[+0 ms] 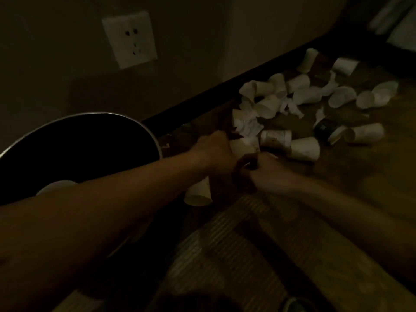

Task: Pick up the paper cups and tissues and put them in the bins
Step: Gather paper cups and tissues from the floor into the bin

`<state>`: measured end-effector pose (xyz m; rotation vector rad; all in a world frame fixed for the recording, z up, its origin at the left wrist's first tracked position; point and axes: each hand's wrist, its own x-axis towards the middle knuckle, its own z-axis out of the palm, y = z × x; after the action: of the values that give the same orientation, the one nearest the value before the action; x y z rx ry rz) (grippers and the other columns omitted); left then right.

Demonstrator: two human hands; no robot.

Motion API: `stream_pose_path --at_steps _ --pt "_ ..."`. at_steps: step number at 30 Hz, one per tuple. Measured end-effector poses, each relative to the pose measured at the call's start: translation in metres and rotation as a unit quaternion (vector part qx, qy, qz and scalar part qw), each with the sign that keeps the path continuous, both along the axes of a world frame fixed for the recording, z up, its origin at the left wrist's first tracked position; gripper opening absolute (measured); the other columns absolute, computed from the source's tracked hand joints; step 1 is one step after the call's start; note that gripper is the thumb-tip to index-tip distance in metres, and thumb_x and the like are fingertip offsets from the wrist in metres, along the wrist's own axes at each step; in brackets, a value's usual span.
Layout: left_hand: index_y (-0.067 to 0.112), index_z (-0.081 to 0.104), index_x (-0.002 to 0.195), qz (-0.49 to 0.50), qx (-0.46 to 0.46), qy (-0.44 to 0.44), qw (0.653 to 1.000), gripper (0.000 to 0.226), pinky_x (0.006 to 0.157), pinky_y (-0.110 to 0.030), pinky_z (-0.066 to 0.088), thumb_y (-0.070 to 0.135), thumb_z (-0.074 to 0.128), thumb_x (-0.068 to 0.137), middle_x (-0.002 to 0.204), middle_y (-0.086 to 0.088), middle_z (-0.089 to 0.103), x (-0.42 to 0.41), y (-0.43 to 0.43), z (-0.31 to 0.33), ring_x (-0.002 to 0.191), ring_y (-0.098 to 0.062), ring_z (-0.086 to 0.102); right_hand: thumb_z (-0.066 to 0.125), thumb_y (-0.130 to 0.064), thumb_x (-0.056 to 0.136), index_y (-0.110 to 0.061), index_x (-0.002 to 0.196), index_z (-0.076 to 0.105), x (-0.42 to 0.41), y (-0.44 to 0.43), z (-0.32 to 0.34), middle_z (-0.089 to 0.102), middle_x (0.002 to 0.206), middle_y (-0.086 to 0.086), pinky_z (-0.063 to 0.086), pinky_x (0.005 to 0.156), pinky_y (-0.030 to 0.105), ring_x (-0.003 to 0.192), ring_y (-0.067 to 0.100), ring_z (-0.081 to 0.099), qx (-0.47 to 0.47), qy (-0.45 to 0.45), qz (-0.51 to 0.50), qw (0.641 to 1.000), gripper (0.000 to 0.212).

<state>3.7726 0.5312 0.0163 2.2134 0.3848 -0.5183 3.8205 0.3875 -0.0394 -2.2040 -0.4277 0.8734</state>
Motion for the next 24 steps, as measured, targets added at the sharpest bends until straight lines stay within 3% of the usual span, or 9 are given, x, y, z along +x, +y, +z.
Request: stream_pose_path --at_steps 2,4,7,10,14,17,19,21,24 --pt "0.013 0.051 0.128 0.065 -0.027 0.049 0.996 0.045 0.094 -0.035 0.049 0.03 0.067 0.089 0.131 -0.011 0.05 0.002 -0.007 -0.028 0.127 -0.032 0.047 0.059 -0.021 0.095 -0.018 0.111 0.065 0.008 0.001 -0.032 0.067 0.104 0.001 0.056 0.078 0.028 0.09 0.015 0.066 0.011 0.056 -0.029 0.998 0.018" --pt "0.016 0.034 0.142 0.133 -0.002 0.054 0.99 0.059 0.111 -0.048 0.034 0.026 0.062 0.091 0.148 -0.017 0.031 0.005 -0.017 -0.052 0.136 -0.038 0.032 0.058 -0.016 0.096 -0.015 0.115 0.062 0.011 0.005 -0.056 0.065 0.103 0.003 0.056 0.069 0.022 0.085 0.017 0.065 0.031 0.108 -0.046 0.993 0.019" --pt "0.024 0.021 0.149 0.211 0.046 0.048 0.975 0.067 0.115 -0.055 0.022 0.022 0.056 0.091 0.154 -0.017 0.017 0.007 -0.036 -0.078 0.141 -0.04 0.019 0.053 -0.013 0.098 -0.013 0.115 0.062 0.015 0.012 -0.085 0.064 0.102 0.003 0.056 0.081 0.031 0.091 0.021 0.064 0.045 0.154 -0.044 0.986 0.019" --pt "0.028 0.011 0.152 0.288 0.06 0.077 0.953 0.075 0.117 -0.056 0.014 0.022 0.055 0.092 0.159 -0.012 0.006 0.009 -0.036 -0.104 0.145 -0.037 0.01 0.052 -0.015 0.099 -0.014 0.123 0.06 0.019 0.021 -0.103 0.059 0.1 -0.001 0.051 0.084 0.028 0.084 0.011 0.06 0.075 0.186 -0.066 0.978 0.025" --pt "0.031 0.006 0.154 0.364 0.01 0.1 0.926 0.078 0.116 -0.055 0.02 0.039 0.056 0.095 0.159 -0.011 0.016 0.0 -0.026 -0.139 0.144 -0.036 0.021 0.056 -0.015 0.097 -0.016 0.117 0.065 0.026 0.025 -0.114 0.066 0.118 0.005 0.055 0.086 0.031 0.1 0.019 0.065 0.11 0.263 -0.046 0.957 0.023" --pt "0.033 0.006 0.153 0.351 0.04 0.08 0.932 0.079 0.115 -0.053 0.021 0.049 0.054 0.093 0.155 -0.009 0.027 -0.007 -0.031 -0.157 0.14 -0.032 0.03 0.048 -0.02 0.101 -0.017 0.125 0.06 0.039 0.041 -0.105 0.062 0.124 0.009 0.054 0.083 0.029 0.098 0.018 0.062 0.05 0.104 0.03 0.993 0.027" --pt "0.034 0.009 0.153 0.358 0.05 0.047 0.931 0.074 0.114 -0.052 0.024 0.046 0.053 0.095 0.153 -0.007 0.031 -0.01 -0.035 -0.164 0.138 -0.029 0.033 0.044 -0.016 0.102 -0.016 0.141 0.047 0.047 0.066 -0.095 0.049 0.141 0.011 0.045 0.096 0.028 0.119 0.024 0.053 0.055 -0.015 0.098 0.994 0.039" --pt "0.031 0.014 0.153 0.369 0.035 0.026 0.929 0.069 0.114 -0.05 0.026 0.042 0.052 0.097 0.153 -0.006 0.031 -0.015 -0.037 -0.169 0.138 -0.027 0.033 0.049 -0.01 0.097 -0.02 0.149 0.034 0.053 0.101 -0.084 0.036 0.15 0.014 0.037 0.109 0.039 0.135 0.032 0.038 0.082 -0.089 0.225 0.967 0.055" --pt "0.025 0.016 0.155 0.372 0.007 0.041 0.927 0.067 0.117 -0.046 0.022 0.043 0.048 0.099 0.159 -0.004 0.024 -0.018 -0.036 -0.174 0.144 -0.025 0.027 0.052 -0.018 0.098 -0.028 0.154 0.014 0.057 0.151 -0.074 0.024 0.153 0.018 0.032 0.11 0.05 0.137 0.042 0.028 0.049 -0.147 0.403 0.902 0.068"
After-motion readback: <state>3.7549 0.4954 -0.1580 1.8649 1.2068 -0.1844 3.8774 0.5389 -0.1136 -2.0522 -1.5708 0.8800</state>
